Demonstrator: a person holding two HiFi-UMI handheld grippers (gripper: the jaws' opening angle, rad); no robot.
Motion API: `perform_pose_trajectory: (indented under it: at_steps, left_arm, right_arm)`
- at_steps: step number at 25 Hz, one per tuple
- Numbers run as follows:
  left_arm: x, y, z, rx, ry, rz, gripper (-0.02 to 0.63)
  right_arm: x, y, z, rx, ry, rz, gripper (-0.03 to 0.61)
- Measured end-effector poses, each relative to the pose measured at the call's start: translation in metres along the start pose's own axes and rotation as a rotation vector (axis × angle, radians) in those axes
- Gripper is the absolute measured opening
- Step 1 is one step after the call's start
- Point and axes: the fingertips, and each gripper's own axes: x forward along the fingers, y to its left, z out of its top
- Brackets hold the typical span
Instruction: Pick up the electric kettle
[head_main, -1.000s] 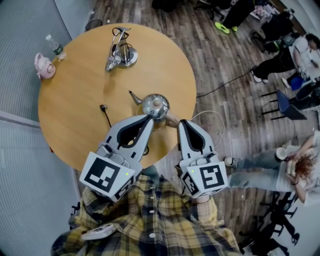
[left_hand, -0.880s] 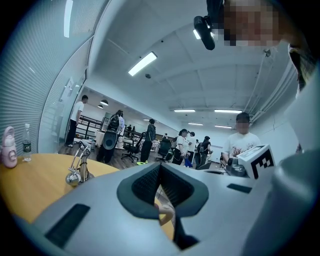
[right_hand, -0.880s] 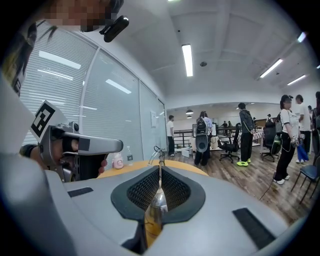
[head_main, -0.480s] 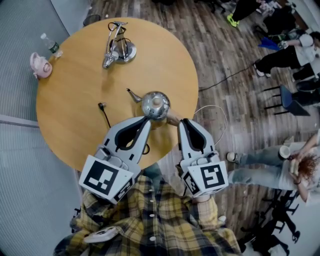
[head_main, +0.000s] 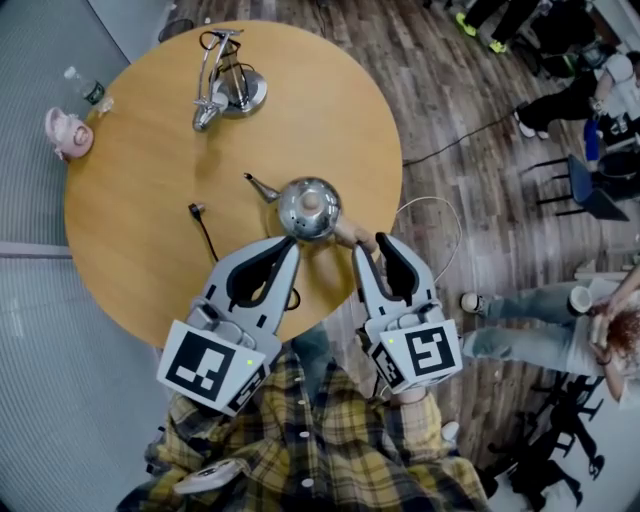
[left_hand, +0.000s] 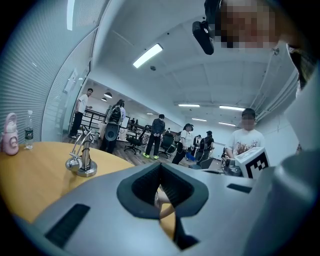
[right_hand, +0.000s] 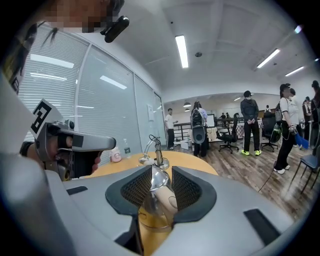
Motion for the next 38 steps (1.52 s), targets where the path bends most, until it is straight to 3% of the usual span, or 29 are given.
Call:
perform_pose_trajectory:
  at_steps: [13, 23, 38]
  left_arm:
    - [0.015, 0.020, -0.037, -0.031, 0.035, 0.029, 0.003]
    - [0.020, 0.032, -0.067, -0.051, 0.066, 0.039, 0.003]
    - [0.026, 0.047, -0.098, -0.076, 0.096, 0.056, 0.003]
  right_arm:
    - [0.017, -0.025, -0.064, -0.071, 0.086, -0.080, 0.226]
    - [0.024, -0.044, -0.108, -0.055, 0.129, -0.162, 0.236]
    - [0.041, -0.071, -0.135, -0.060, 0.087, -0.286, 0.236]
